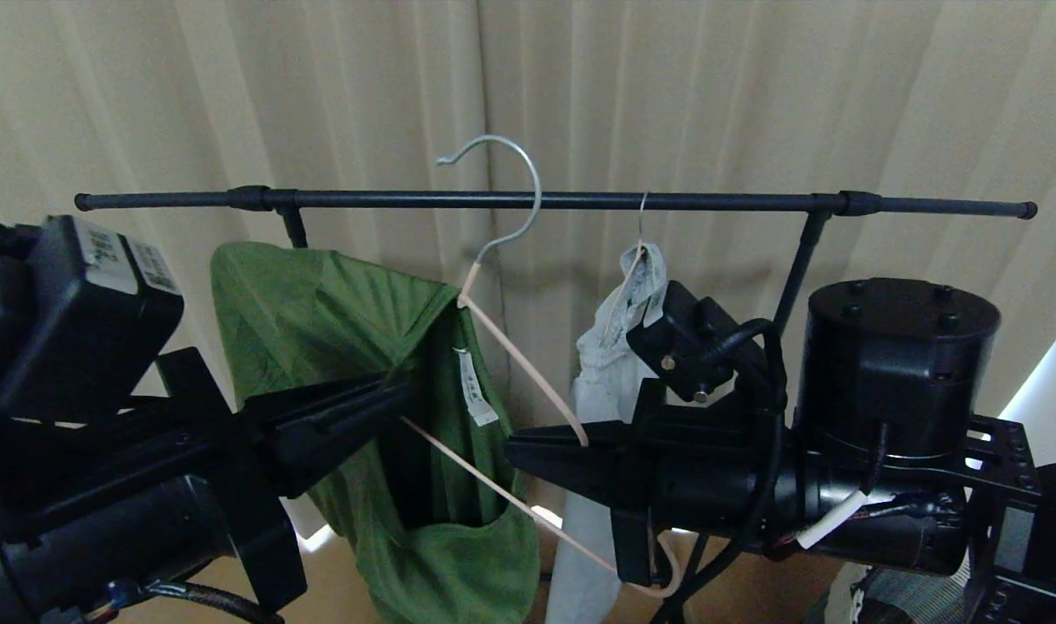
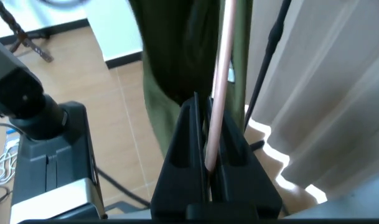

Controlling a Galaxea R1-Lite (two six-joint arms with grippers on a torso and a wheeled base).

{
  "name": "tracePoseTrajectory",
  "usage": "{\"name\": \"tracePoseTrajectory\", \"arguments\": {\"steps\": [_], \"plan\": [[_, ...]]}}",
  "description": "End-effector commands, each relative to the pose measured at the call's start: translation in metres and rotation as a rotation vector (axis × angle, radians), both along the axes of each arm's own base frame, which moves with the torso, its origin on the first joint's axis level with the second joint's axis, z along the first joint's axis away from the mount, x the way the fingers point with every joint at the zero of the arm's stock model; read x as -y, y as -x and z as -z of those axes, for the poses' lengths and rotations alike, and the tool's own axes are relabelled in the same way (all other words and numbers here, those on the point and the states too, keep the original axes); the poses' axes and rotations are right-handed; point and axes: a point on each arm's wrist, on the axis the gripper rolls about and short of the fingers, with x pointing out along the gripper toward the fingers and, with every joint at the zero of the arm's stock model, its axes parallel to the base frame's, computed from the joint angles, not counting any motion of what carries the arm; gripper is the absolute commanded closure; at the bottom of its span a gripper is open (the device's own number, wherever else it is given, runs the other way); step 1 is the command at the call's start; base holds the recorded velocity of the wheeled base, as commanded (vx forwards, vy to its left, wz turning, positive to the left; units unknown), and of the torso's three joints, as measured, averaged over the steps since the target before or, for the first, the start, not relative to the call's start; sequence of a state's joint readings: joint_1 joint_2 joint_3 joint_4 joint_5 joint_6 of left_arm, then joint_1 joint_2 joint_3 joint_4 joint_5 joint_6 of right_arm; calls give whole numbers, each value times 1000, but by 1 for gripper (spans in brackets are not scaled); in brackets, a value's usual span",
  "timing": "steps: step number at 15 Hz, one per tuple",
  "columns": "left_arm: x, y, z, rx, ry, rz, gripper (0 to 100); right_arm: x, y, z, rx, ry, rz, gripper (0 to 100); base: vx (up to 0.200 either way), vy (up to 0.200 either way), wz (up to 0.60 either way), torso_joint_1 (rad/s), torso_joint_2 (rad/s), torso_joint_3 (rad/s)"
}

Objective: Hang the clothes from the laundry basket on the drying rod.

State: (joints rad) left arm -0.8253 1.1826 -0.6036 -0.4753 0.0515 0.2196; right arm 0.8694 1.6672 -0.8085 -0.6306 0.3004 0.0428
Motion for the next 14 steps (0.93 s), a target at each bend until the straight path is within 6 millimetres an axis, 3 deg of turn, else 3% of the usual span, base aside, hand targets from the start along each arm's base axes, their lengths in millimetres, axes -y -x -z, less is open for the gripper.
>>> {"name": "tracePoseTrajectory", "arguments": {"steps": [1, 7, 10, 14], "plan": [[3, 0, 2, -6, -8, 13, 0, 6, 5, -10, 20, -24, -1, 100, 0, 0, 0, 0, 0, 0], [-5, 8, 2, 62, 13, 13, 0, 40, 13, -19, 15, -12, 62, 100, 0, 0, 0, 0, 0, 0], [-20, -3, 5, 165, -116, -84, 0, 62, 26, -20, -59, 68, 87, 100, 0, 0, 0, 0, 0, 0], [-20, -16, 10, 252, -282, -111, 0, 66, 30, -21, -70, 82, 87, 100, 0, 0, 0, 0, 0, 0]]}}
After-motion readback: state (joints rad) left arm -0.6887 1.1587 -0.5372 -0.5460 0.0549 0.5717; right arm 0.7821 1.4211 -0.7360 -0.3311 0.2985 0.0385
